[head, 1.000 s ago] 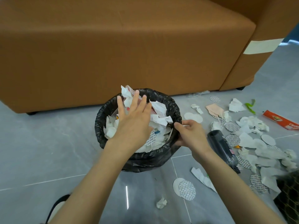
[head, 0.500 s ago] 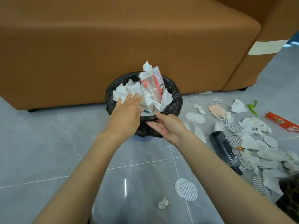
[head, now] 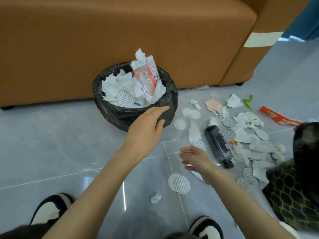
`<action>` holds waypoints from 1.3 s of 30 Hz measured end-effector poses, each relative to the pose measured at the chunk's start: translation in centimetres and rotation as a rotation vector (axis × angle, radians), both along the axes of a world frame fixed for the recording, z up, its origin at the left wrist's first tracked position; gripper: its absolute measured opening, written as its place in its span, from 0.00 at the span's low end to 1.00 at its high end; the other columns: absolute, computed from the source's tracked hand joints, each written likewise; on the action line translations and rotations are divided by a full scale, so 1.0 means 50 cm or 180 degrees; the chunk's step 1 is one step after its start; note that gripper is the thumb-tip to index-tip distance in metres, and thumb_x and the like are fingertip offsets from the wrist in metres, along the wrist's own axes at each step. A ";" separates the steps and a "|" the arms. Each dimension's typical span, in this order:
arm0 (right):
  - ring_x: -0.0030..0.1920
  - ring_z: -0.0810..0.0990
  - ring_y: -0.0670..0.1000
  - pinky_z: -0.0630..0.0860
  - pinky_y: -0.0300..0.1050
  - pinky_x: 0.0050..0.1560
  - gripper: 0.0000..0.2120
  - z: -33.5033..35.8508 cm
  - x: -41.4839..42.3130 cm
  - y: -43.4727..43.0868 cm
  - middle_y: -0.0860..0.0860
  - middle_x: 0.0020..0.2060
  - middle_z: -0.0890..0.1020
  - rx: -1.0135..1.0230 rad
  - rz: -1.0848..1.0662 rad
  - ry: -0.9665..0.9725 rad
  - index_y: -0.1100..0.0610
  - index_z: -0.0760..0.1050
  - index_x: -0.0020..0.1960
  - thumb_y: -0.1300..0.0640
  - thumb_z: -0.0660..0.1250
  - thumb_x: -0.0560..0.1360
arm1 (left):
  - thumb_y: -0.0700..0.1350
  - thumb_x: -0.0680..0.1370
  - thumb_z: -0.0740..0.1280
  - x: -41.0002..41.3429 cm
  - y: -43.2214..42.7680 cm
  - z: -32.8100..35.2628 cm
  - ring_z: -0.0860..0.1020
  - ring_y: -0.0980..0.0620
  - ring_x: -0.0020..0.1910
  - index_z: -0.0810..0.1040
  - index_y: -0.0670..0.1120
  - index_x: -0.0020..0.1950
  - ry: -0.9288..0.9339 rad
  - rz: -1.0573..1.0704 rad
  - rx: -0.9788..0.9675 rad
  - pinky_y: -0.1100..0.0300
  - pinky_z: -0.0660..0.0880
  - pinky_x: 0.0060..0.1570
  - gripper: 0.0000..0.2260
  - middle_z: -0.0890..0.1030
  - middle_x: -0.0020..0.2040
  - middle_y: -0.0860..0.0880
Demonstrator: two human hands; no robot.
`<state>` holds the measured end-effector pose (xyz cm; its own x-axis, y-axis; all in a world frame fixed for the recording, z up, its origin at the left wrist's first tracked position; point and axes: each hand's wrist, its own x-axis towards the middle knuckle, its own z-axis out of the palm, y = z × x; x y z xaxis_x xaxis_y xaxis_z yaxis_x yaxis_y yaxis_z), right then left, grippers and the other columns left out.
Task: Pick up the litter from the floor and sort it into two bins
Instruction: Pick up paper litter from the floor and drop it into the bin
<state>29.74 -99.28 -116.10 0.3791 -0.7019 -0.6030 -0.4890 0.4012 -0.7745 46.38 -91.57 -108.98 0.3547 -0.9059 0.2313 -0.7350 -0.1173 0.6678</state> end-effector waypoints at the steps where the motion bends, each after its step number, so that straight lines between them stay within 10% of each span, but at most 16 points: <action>1: 0.40 0.75 0.49 0.73 0.40 0.41 0.11 -0.018 -0.017 0.007 0.53 0.45 0.77 -0.0065 0.0111 0.0126 0.59 0.74 0.57 0.64 0.66 0.75 | 0.40 0.79 0.61 -0.015 0.000 -0.013 0.73 0.55 0.63 0.71 0.49 0.69 0.0130 -0.0064 -0.0026 0.58 0.70 0.64 0.18 0.74 0.66 0.52; 9: 0.62 0.71 0.54 0.64 0.39 0.61 0.30 -0.158 -0.075 0.068 0.53 0.61 0.72 -0.1401 0.1638 0.1387 0.51 0.70 0.67 0.57 0.74 0.67 | 0.41 0.77 0.66 -0.076 0.045 -0.176 0.76 0.56 0.46 0.72 0.51 0.67 0.0634 -0.0385 0.1228 0.67 0.71 0.50 0.19 0.77 0.59 0.52; 19: 0.63 0.64 0.54 0.67 0.42 0.61 0.30 -0.170 -0.065 0.080 0.53 0.61 0.65 -0.1840 0.2091 0.1830 0.46 0.66 0.68 0.54 0.73 0.69 | 0.46 0.66 0.77 -0.104 0.118 -0.279 0.75 0.50 0.56 0.72 0.49 0.64 0.0278 -0.0891 0.2658 0.60 0.72 0.56 0.29 0.71 0.60 0.48; 26: 0.57 0.73 0.55 0.68 0.44 0.49 0.21 -0.161 -0.057 0.091 0.53 0.56 0.74 -0.1944 0.2036 0.1908 0.53 0.65 0.57 0.55 0.71 0.70 | 0.40 0.73 0.67 -0.101 0.133 -0.318 0.76 0.48 0.53 0.78 0.44 0.52 0.0171 -0.0659 0.2444 0.68 0.65 0.44 0.08 0.71 0.50 0.49; 32: 0.48 0.75 0.50 0.70 0.38 0.44 0.13 -0.139 -0.090 0.066 0.51 0.50 0.76 -0.1319 0.0771 0.0868 0.57 0.70 0.60 0.63 0.65 0.76 | 0.40 0.74 0.64 -0.098 0.110 -0.327 0.78 0.49 0.52 0.80 0.44 0.50 0.0314 -0.0372 0.2167 0.66 0.68 0.47 0.07 0.80 0.49 0.48; 39: 0.55 0.77 0.57 0.74 0.43 0.46 0.28 -0.133 -0.171 -0.006 0.58 0.59 0.75 -0.1110 0.0531 0.1404 0.54 0.62 0.70 0.59 0.69 0.74 | 0.38 0.75 0.65 -0.112 0.035 -0.311 0.74 0.50 0.57 0.73 0.47 0.64 0.0608 -0.0335 0.1592 0.70 0.64 0.50 0.18 0.72 0.59 0.48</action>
